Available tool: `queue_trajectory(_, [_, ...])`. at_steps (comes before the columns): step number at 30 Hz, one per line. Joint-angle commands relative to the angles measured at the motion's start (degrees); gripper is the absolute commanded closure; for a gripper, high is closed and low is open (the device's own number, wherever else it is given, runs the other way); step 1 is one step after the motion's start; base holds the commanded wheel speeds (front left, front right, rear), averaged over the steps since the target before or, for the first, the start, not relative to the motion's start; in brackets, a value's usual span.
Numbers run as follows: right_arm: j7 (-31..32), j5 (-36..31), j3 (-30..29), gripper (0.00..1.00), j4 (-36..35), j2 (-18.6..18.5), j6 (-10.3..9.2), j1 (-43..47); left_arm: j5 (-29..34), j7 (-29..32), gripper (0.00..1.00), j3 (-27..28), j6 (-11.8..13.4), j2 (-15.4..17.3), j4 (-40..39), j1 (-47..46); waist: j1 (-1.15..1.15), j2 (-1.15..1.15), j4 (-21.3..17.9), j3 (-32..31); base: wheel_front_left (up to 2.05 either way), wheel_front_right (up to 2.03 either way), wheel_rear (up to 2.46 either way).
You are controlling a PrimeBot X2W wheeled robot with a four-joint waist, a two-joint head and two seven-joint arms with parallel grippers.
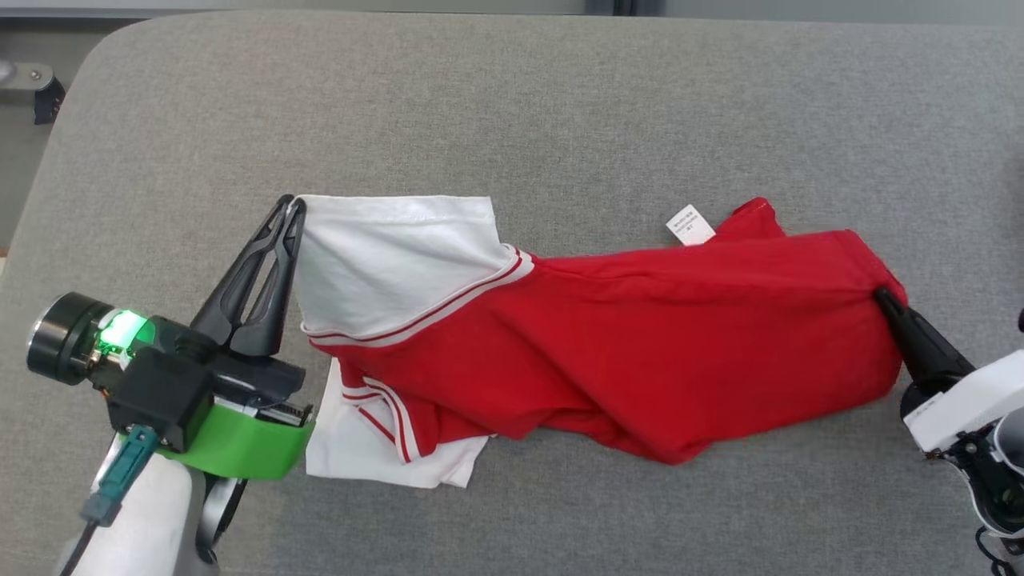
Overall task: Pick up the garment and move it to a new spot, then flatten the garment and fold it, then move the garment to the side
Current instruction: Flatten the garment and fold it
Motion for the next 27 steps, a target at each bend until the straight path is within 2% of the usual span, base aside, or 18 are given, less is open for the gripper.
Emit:
queue_trajectory(1, [-1.15, 1.48, -1.03, 1.00, -0.95, -0.83, 0.01, 1.07, -1.20, -0.17, 1.00, 0.78, -0.17, -0.16, -0.46, -0.74, 0.00, 0.00, -0.48, -1.08, 0.00, 0.00, 0.00])
queue_trajectory(3, [-2.57, 3.09, -2.71, 1.00, -3.02, -2.15, 0.01, 2.04, -2.75, -0.17, 1.00, 1.52, -0.22, 0.14, -1.30, -1.37, 0.00, 0.00, -0.86, -1.96, 0.00, 0.00, 0.00])
queue_trajectory(6, [-4.37, 5.76, -6.07, 1.00, -7.12, -4.35, 0.01, 3.07, -4.95, -0.17, 1.00, 2.37, -0.49, 2.33, -2.42, -3.28, 0.00, 0.00, -1.58, -3.13, 0.00, 0.00, 0.00])
queue_trajectory(10, [-5.54, 8.93, -11.26, 1.00, -13.20, -8.07, 0.00, 1.62, -7.68, 1.15, 1.00, 1.72, -0.61, 6.83, -4.25, -9.77, 0.00, 0.00, -2.61, -3.62, 0.00, 0.00, 0.00])
queue_trajectory(15, [-3.47, 8.22, -15.28, 1.00, -17.52, -13.62, 0.01, -5.58, -10.94, 5.37, 1.00, -2.00, -0.62, 14.39, -6.66, -24.17, 0.00, 0.00, -4.06, -1.90, 0.00, 0.00, 0.00])
queue_trajectory(19, [-0.02, 5.61, -14.67, 1.00, -17.38, -15.82, 0.01, -16.15, -13.21, 7.79, 1.00, -6.07, -0.62, 19.45, -4.87, -37.57, 0.00, 0.00, -5.26, 1.17, 0.00, 0.00, 0.00])
queue_trajectory(22, [4.13, 3.04, -12.17, 1.00, -13.95, -14.91, 0.01, -27.01, -15.68, 9.04, 1.00, -10.56, -0.59, 21.65, -0.02, -47.93, 0.00, 0.00, -5.92, 4.23, 0.00, 0.00, 0.00])
queue_trajectory(27, [10.78, -3.83, -6.13, 1.00, -3.79, -8.46, 0.01, -47.39, -18.10, 9.03, 1.00, -19.58, -0.52, 22.54, 12.93, -64.69, 0.00, 0.00, -6.70, 11.05, 0.00, 0.00, 0.00])
